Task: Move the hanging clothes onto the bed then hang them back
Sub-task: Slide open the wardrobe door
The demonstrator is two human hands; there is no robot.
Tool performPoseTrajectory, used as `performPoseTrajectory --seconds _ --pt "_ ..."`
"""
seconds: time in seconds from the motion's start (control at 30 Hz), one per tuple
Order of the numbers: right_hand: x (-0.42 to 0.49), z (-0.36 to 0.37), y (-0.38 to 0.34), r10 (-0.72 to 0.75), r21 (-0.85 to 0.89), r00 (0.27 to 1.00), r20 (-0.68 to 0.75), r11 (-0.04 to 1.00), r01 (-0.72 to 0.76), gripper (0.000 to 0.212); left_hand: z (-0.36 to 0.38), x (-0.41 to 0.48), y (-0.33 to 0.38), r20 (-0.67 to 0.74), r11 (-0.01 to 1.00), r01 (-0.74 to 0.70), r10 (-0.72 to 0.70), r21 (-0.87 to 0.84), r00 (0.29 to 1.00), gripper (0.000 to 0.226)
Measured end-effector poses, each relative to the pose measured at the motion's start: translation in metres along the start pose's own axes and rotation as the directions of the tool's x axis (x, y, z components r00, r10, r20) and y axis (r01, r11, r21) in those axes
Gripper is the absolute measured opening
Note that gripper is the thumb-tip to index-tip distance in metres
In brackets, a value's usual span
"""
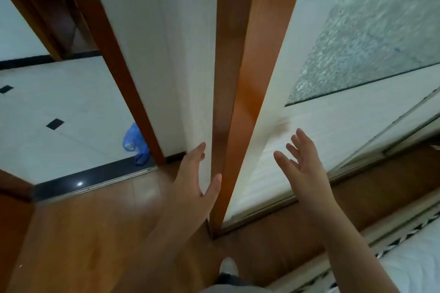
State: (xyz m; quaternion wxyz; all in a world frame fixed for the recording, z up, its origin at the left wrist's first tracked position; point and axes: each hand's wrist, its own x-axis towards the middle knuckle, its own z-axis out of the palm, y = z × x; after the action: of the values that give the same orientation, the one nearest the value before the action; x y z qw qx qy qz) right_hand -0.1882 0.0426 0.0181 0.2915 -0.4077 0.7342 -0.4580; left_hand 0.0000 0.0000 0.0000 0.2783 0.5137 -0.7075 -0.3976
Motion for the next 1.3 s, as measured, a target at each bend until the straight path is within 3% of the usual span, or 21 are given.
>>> performPoseTrajectory --seconds 0.17,0.37,0.57,0.67,0.73,0.83,0.93,1.0,1.17,1.3 --pt "0.014 0.008 -0.009 -0.048 0.159 0.995 0.092 0.987 0.033 0.084 0.01 0.011 0.012 -0.017 0.997 -0.053 0.052 -0.053 0.998 0.055" --pt "0.026 0.011 -0.014 -0.046 0.131 0.984 0.17 0.991 0.024 0.116 0.013 0.012 0.013 -0.004 0.995 -0.095 0.095 -0.011 0.995 0.06" --pt "0.033 0.003 -0.014 -0.057 0.134 0.983 0.176 0.99 0.034 0.117 0.015 0.015 0.006 -0.033 0.992 -0.122 0.121 -0.039 0.992 0.058" --pt "0.04 -0.011 -0.014 -0.019 0.166 0.989 0.145 0.986 -0.005 0.092 0.017 0.01 0.006 -0.077 0.987 -0.147 0.142 -0.059 0.987 0.051" --pt "0.043 -0.02 -0.015 0.004 0.165 0.991 0.135 0.986 -0.026 0.08 0.019 0.004 0.012 -0.227 0.961 -0.277 0.27 0.002 0.936 0.042" --pt "0.047 -0.03 -0.013 0.017 0.1 0.994 0.11 0.995 -0.028 0.088 0.027 -0.001 0.023 -0.382 0.834 -0.534 0.543 0.14 0.748 0.034" --pt "0.045 -0.047 -0.027 -0.039 -0.046 0.998 -0.05 0.998 0.037 0.093 0.039 -0.003 0.044 -0.344 0.677 -0.71 0.725 0.194 0.597 0.026" --pt "0.045 -0.059 -0.047 -0.172 -0.1 0.963 -0.208 0.983 0.154 0.082 0.047 0.003 0.059 -0.315 0.633 -0.749 0.764 0.199 0.563 0.026" --pt "0.052 -0.076 -0.121 -0.431 -0.142 0.822 -0.372 0.902 0.409 0.09 0.059 0.042 0.1 -0.344 0.78 -0.623 0.602 0.061 0.72 0.051" --pt "0.063 -0.071 -0.159 -0.413 -0.106 0.847 -0.334 0.91 0.402 0.114 0.068 0.072 0.127 -0.295 0.851 -0.522 0.483 -0.065 0.824 0.074"
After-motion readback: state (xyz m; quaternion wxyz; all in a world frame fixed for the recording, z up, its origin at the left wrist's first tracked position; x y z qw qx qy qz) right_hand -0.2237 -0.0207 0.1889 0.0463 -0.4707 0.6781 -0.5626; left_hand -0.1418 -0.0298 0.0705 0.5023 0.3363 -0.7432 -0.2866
